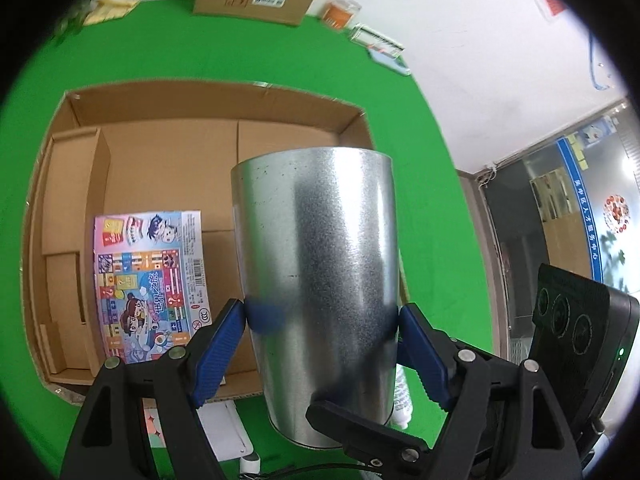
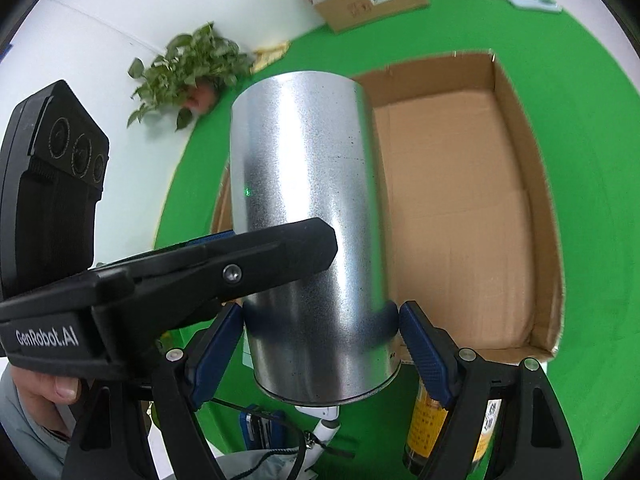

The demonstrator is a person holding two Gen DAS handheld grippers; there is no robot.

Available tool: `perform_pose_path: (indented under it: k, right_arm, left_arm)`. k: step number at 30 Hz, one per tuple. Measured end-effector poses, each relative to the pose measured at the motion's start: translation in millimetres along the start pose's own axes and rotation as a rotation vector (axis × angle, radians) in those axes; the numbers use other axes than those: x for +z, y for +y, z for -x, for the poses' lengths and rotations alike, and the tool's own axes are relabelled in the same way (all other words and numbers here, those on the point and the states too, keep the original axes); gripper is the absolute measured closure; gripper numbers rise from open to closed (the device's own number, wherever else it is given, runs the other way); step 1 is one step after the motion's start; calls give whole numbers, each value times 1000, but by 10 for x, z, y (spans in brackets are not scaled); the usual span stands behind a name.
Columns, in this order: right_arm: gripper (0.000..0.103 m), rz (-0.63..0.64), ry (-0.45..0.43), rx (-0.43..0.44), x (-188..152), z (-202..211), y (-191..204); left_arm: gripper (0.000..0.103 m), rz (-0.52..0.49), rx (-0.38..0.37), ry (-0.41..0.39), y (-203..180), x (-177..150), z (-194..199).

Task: Organize rigid objects
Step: 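Lift the silver can with both grippers and lower it into the tray beside the board-game box, then open both grippers and withdraw them from the silver can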

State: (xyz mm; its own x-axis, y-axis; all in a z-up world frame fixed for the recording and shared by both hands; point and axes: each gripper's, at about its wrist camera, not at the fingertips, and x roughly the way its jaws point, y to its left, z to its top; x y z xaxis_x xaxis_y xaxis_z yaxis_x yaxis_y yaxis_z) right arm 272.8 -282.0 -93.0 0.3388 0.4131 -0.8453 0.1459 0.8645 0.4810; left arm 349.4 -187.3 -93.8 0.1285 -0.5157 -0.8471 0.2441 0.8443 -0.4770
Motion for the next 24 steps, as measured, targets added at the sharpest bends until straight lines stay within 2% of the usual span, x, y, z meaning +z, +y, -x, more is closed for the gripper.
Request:
perform_pose_path:
  k: [8,16,19,22,24]
  right_arm:
    - [25,-138,59,10,90,-569,-454]
    - [25,-214,120,-6,-28,-1117,-759]
    - [24,-207,132,-21,-91,-1319,-798]
    - [24,-211,113,-10,-106,-1329,-794]
    - [24,-224,125,-2,-125,-1370,-778]
  left_arm:
    - [25,17,15,95,144,171,-517]
    - [24,112,26,201,493,131,-989]
    - [24,107,25,202,552,92,-1046]
    - [26,119,33,197,606,108,-1006]
    - [26,161,6,183,682,106,-906]
